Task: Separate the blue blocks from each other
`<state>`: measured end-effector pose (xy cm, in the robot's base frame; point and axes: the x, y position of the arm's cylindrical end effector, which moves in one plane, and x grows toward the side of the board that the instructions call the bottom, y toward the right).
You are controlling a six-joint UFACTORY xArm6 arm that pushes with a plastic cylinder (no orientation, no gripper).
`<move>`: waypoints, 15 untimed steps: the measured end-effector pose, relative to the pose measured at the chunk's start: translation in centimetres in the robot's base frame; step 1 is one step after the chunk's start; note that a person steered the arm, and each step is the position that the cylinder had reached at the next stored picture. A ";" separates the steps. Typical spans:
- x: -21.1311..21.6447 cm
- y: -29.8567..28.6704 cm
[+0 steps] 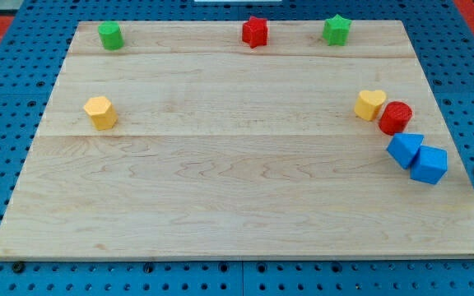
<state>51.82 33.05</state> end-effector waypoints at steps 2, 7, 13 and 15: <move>-2.3 -7.5; -0.4 -14.1; -2.4 -8.0; -0.6 -8.4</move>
<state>51.22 24.64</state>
